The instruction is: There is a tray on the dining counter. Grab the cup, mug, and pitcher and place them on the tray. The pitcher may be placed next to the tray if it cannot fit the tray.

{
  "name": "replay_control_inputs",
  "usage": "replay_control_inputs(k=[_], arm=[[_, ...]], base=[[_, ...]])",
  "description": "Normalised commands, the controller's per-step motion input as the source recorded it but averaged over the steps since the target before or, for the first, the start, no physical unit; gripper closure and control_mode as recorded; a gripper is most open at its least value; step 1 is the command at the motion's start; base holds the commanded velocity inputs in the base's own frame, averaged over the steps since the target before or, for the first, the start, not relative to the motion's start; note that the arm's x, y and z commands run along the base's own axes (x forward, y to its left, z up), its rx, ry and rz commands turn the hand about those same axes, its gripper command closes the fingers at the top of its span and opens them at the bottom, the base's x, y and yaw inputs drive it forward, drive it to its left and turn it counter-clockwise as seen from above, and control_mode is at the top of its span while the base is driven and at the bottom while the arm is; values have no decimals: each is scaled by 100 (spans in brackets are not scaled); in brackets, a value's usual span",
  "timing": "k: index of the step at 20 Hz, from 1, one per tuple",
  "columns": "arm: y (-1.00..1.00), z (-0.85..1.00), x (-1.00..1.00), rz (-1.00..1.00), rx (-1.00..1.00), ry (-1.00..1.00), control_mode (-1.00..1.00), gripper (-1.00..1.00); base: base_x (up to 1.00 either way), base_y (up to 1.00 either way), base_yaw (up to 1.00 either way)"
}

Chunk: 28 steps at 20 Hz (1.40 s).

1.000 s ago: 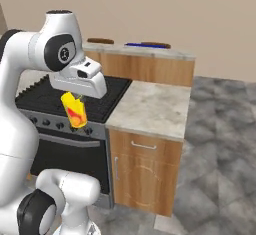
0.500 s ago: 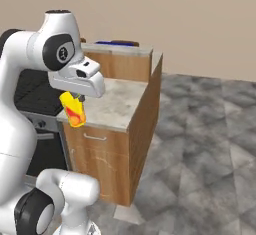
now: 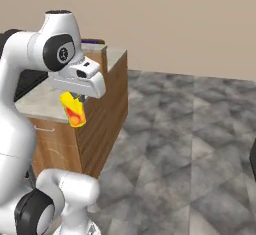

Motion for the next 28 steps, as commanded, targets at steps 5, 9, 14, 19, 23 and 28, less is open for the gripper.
replay_control_inputs(k=[5,9,14,19,23,28], arm=[[0,0,0,0,0,0,100,100],[0,0,0,0,0,0,100,100],[0,0,0,0,0,0,100,100],[0,0,0,0,0,0,100,100],[0,0,0,0,0,0,100,100],[0,0,0,0,0,0,100,100]], base=[[5,-100,-1],[50,-99,-6],[99,-51,0],[100,2,0],[100,13,0],[100,0,0]])
